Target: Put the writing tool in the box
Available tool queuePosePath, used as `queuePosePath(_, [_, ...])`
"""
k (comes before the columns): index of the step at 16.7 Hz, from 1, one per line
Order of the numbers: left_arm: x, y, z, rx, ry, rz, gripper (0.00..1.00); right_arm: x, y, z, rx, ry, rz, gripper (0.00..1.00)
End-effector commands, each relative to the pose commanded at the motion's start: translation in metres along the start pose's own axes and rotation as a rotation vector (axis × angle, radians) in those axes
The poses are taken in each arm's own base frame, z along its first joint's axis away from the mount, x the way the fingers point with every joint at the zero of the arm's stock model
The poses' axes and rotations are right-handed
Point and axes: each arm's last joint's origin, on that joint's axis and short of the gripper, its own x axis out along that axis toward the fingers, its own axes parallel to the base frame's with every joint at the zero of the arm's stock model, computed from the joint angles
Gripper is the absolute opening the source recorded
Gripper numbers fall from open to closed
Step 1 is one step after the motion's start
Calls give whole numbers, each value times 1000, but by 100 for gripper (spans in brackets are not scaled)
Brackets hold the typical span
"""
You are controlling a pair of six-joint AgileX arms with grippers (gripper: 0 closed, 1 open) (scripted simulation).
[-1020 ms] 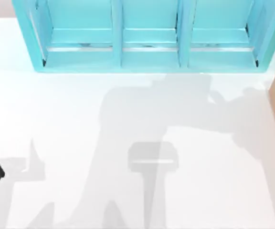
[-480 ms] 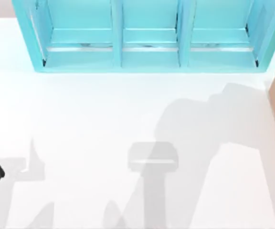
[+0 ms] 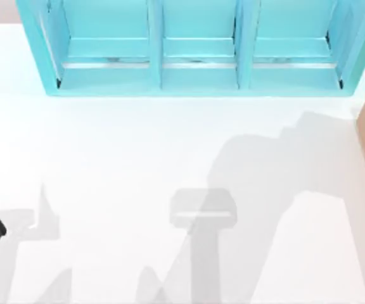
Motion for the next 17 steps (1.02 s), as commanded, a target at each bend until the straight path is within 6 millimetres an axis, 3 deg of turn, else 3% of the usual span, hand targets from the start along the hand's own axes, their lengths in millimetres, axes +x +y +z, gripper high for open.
queuePosePath(6, [0,0,0,0,0,0,100,47,-1,-16,-4,11,-36,0])
queuePosePath(12, [0,0,0,0,0,0,100,51,-3,-19,4,8,-17,0])
queuePosePath(17, [0,0,0,0,0,0,100,51,-3,-19,4,8,-17,38])
